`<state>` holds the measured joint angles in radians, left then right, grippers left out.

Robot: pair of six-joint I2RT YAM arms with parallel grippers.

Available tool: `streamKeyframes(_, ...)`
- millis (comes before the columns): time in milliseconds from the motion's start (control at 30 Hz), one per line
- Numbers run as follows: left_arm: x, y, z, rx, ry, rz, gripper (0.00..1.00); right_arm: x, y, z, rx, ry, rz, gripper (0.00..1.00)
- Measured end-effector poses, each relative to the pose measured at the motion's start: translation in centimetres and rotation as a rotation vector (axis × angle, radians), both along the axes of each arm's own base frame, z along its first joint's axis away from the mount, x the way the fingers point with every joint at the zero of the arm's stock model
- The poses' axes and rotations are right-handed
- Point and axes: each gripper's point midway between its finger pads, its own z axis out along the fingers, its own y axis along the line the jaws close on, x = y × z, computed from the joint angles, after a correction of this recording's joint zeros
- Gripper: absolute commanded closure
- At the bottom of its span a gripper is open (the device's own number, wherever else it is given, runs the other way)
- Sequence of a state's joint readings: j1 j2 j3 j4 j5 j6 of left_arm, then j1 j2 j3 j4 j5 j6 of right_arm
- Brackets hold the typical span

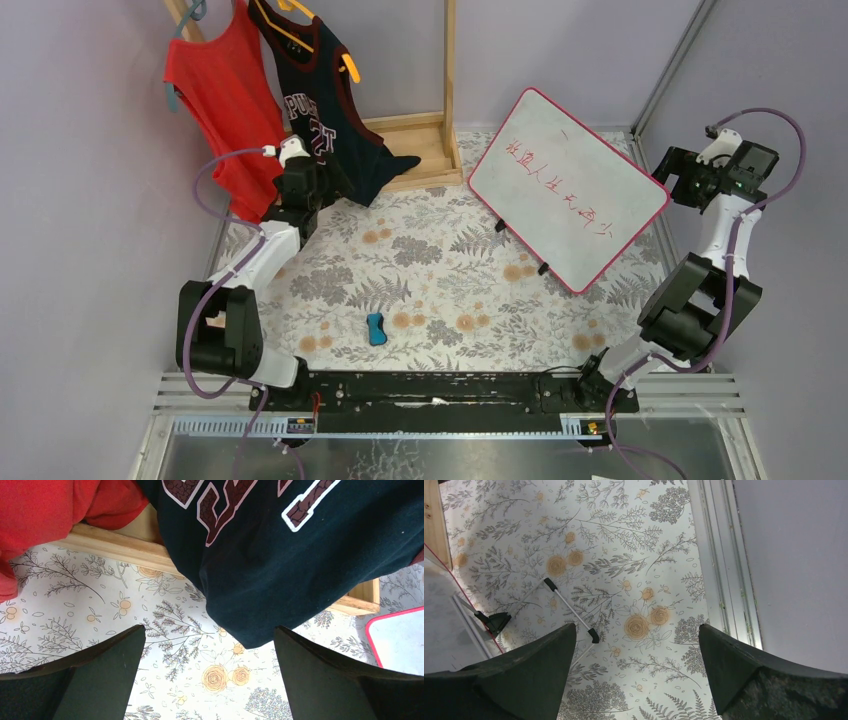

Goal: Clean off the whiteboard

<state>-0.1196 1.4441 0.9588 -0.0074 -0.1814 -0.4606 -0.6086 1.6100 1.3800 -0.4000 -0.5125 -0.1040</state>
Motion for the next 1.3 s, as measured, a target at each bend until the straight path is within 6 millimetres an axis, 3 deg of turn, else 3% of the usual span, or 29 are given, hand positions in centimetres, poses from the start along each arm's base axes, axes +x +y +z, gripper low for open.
streamKeyframes(633,-0.1,-0.1,0.0,-0.018,0.002,0.009,0.00,-0.1,-0.1,1.9,-0.032,-0.042,-0.008,0.01)
streamKeyframes(767,-0.2,-0.1,0.0,-0.024,0.011,0.013,0.00,-0.4,0.0,4.7,-0.061,-0.075,-0.011,0.03)
streamKeyframes(1067,-0.5,-0.3,0.5,-0.029,0.041,0.013,0.00,-4.1,2.6,15.6,-0.212,-0.289,-0.012,0.03)
streamKeyframes(1167,-0.8,-0.4,0.6,-0.028,0.045,0.010,0.00,-5.0,3.3,17.5,-0.237,-0.329,-0.009,0.03)
streamKeyframes(1300,-1.3,-1.3,1.6,-0.025,0.026,-0.009,0.00,-5.9,4.2,18.1,-0.236,-0.336,0.009,0.03)
